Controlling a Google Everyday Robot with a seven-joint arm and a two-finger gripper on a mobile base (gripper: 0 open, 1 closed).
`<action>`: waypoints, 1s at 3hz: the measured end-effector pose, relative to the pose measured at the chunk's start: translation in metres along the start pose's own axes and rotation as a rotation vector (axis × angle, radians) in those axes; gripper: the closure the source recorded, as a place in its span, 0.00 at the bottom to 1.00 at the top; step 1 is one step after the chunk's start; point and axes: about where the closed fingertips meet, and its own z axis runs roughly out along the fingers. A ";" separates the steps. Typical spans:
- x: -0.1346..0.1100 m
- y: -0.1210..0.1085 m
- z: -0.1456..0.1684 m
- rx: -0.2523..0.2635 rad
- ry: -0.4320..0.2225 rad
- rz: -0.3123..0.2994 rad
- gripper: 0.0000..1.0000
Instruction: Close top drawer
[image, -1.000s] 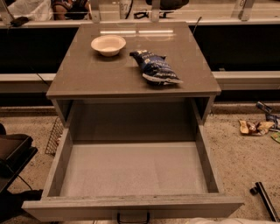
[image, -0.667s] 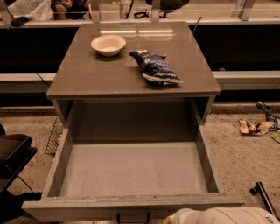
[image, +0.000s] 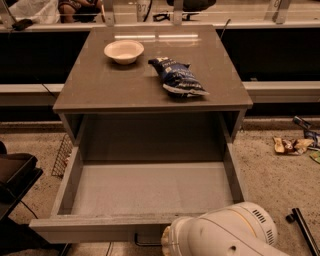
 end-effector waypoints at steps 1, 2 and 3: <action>0.000 0.000 0.000 0.000 0.000 0.000 1.00; -0.003 0.004 0.002 -0.001 0.006 0.011 1.00; -0.004 -0.021 0.006 0.041 -0.002 0.005 1.00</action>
Offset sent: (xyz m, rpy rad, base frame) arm -0.0076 0.0095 -0.0070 -0.0072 0.0115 -0.0343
